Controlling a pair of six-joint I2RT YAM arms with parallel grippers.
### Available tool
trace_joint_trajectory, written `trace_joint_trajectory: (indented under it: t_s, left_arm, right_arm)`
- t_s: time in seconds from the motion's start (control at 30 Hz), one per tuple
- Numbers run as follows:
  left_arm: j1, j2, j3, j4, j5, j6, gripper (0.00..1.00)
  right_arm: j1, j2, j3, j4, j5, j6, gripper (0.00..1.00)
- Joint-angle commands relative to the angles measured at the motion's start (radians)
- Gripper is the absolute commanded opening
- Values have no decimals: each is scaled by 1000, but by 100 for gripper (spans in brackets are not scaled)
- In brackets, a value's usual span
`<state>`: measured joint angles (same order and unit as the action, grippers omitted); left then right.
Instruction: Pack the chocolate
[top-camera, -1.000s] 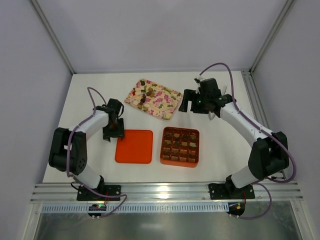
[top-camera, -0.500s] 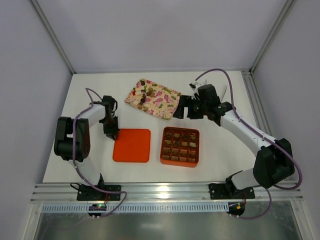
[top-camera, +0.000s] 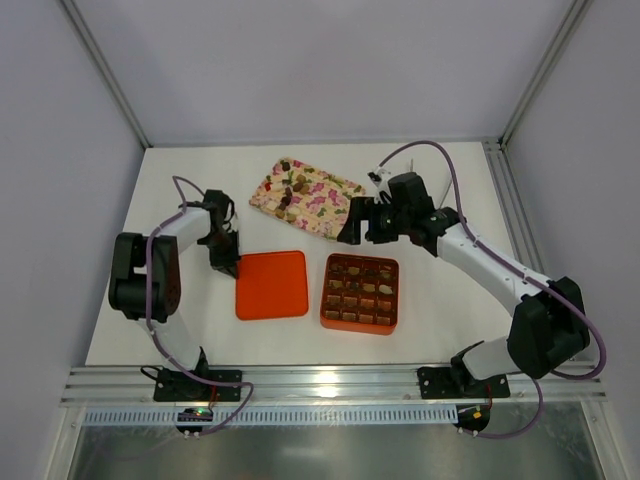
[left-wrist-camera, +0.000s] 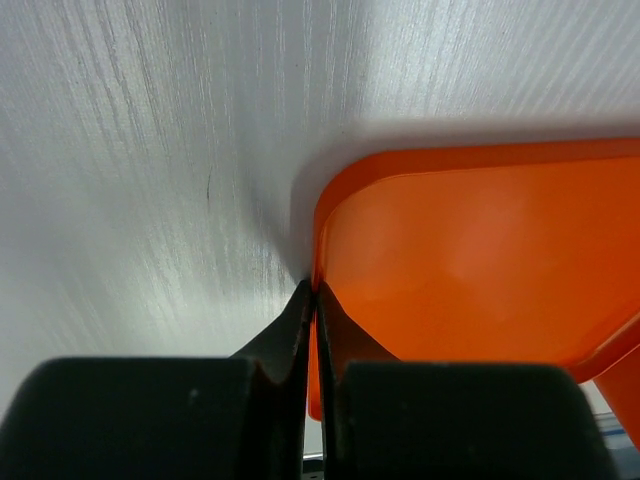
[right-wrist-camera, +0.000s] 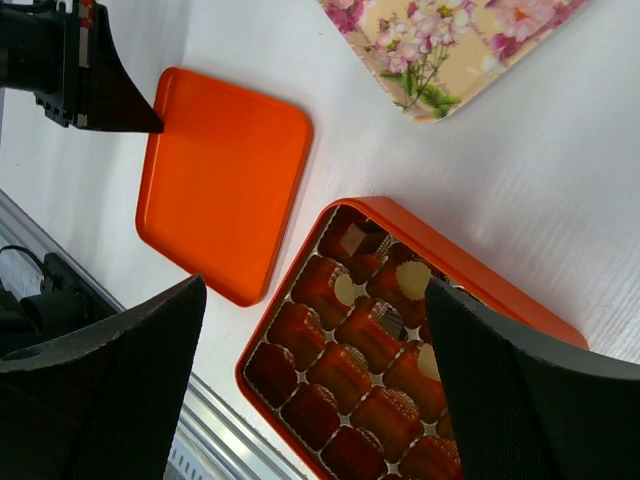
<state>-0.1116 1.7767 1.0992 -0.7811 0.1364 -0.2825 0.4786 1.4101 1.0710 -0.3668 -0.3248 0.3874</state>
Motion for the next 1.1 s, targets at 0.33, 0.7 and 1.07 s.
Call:
trace_joint_trajectory:
  t_s: [0.33, 0.7, 1.07]
  left_arm:
    - [42, -170, 16, -7, 63, -24, 0]
    - [84, -238, 22, 2, 160, -41, 0]
    - [102, -260, 14, 17, 212, -50, 0]
  right_arm:
    - [123, 162, 216, -14, -14, -48, 89]
    - [143, 358, 349, -3, -71, -81, 89]
    - [143, 570, 434, 95, -191, -79, 89]
